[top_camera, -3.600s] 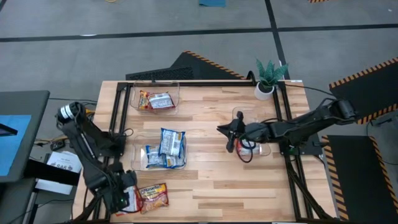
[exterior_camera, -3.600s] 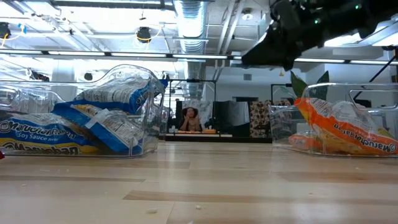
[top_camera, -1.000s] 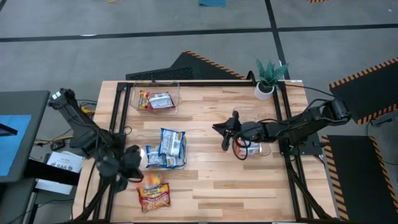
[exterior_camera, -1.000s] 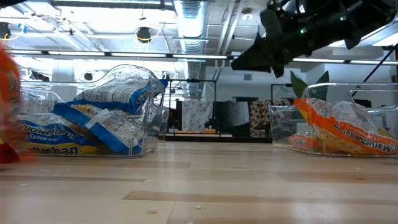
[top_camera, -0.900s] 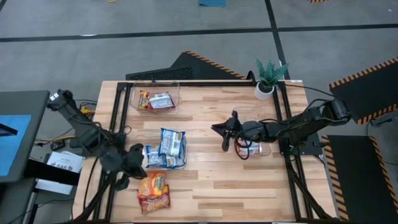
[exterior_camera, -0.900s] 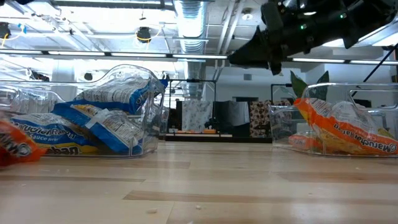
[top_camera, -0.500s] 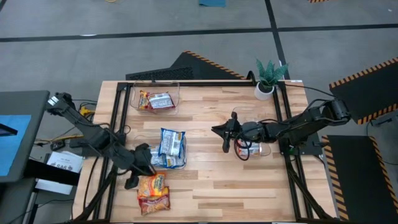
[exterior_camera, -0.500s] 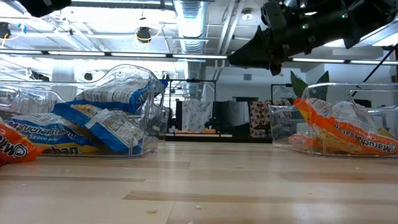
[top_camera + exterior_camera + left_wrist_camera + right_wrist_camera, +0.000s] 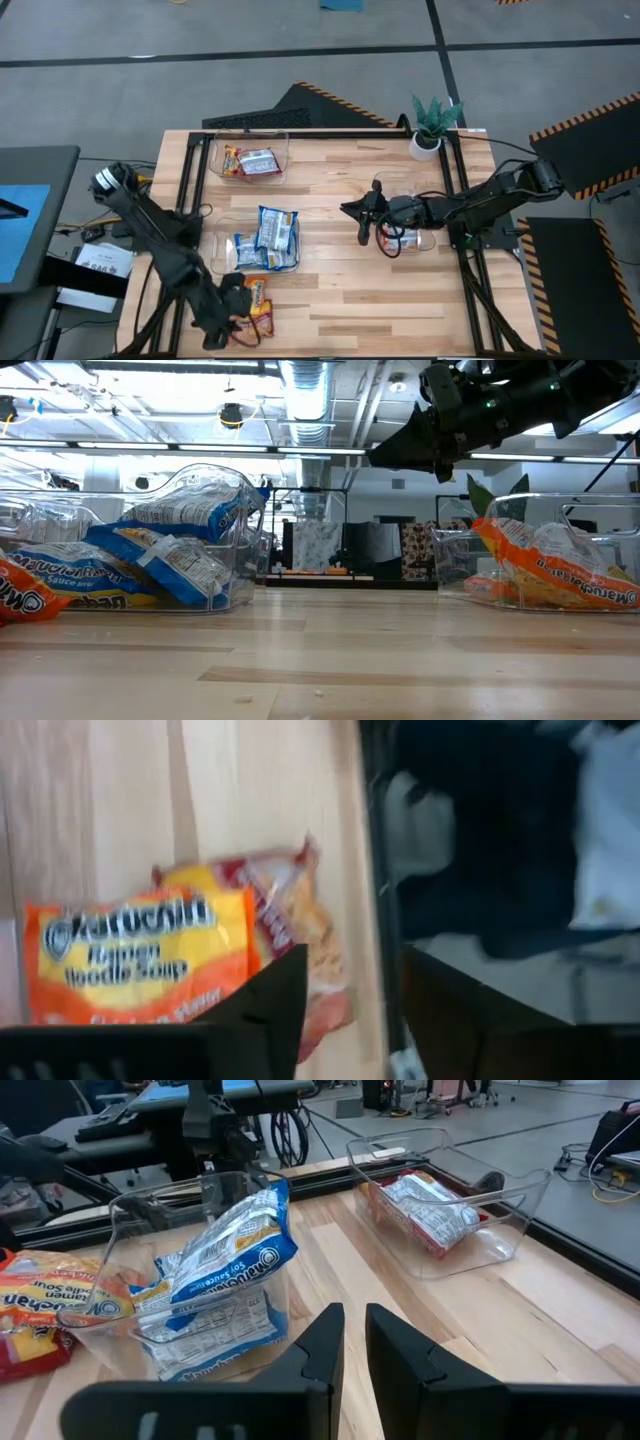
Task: Sort Maruchan noodles
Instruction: Put the orange noodle pack into the bottom right transparent bin
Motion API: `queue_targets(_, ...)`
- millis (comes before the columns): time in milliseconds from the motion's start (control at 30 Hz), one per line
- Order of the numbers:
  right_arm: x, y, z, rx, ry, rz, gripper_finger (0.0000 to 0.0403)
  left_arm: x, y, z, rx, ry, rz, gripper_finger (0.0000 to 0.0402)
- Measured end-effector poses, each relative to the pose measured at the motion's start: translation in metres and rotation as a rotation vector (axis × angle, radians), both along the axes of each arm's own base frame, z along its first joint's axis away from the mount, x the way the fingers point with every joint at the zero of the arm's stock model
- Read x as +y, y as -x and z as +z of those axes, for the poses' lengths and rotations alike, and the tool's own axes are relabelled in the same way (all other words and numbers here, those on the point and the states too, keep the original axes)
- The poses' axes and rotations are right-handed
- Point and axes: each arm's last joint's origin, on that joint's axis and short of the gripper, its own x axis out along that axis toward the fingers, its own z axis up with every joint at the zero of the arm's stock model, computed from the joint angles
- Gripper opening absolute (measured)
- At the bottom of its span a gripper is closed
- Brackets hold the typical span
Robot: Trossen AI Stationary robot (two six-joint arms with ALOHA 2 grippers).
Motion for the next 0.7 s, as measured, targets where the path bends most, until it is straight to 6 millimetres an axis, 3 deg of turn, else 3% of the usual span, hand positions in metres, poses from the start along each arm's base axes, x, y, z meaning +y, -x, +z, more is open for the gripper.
queue_targets(200,0.000,0.000,0.000,0.001,0.000,0.000,0.0071,-0.019,-0.004,-0.029,0.107,-0.231,-0.050,0.0191)
queue_targets(400,0.000,0.000,-0.002,0.017,0.002,0.000,0.0071,-0.020,-0.009,-0.047,0.167,-0.458,-0.031,0.0208)
queue_targets(700,0.000,0.001,-0.003,0.030,0.004,0.000,0.0071,-0.021,-0.009,-0.063,0.218,-0.532,-0.036,0.0209)
